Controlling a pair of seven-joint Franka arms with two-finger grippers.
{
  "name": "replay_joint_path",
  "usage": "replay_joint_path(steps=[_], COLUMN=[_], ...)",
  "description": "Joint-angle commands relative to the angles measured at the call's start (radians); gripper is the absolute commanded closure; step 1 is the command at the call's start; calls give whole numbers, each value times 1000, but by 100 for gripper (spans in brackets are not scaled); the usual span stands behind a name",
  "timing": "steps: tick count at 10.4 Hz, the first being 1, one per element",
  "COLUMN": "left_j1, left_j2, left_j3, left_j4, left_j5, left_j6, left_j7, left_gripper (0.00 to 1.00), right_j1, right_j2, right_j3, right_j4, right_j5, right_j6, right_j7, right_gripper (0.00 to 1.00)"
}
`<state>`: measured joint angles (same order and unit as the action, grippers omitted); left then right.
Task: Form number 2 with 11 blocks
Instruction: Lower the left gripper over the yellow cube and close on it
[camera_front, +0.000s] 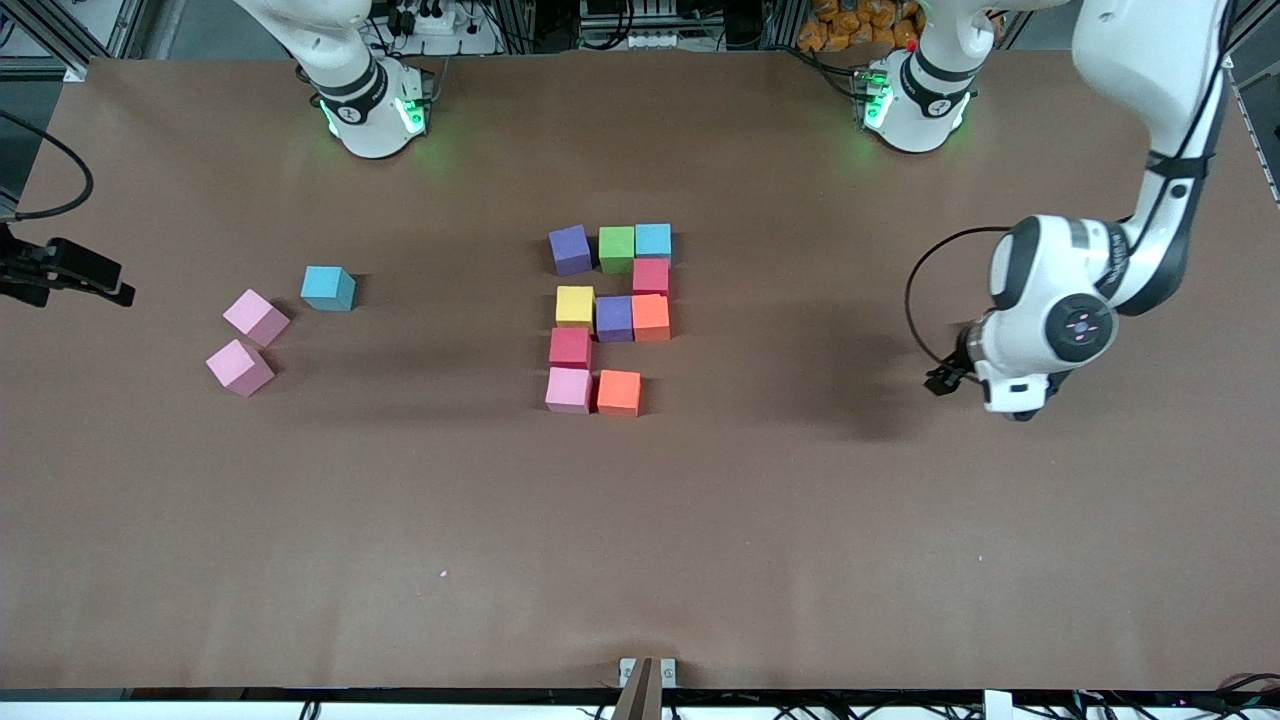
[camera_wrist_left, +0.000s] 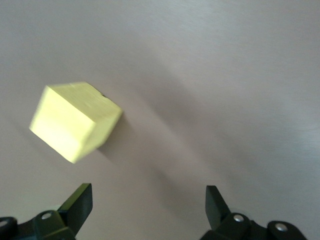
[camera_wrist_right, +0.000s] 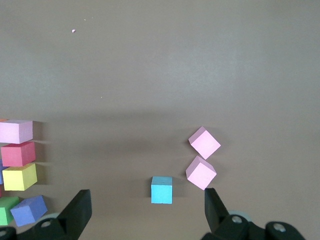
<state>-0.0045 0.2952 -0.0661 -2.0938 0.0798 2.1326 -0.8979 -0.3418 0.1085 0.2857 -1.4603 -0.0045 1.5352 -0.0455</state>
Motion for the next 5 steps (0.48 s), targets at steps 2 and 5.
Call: replay_joint_path(steps=[2,5], left_j1=[67,95], left_j2=[-94,-41], left_j3=[-9,-9], left_j4=[-109,-111], left_j5=[52,99], left_j6=[78,181], left_j7=[164,287], left_gripper=[0,0], right_j1=[20,38], right_j2=[-6,-18], right_j3=[3,3], right_j4=[3,5], right_j5=[-11,-12], right_j6=[-3,-12], right_j7=[4,7], right_gripper=[0,0])
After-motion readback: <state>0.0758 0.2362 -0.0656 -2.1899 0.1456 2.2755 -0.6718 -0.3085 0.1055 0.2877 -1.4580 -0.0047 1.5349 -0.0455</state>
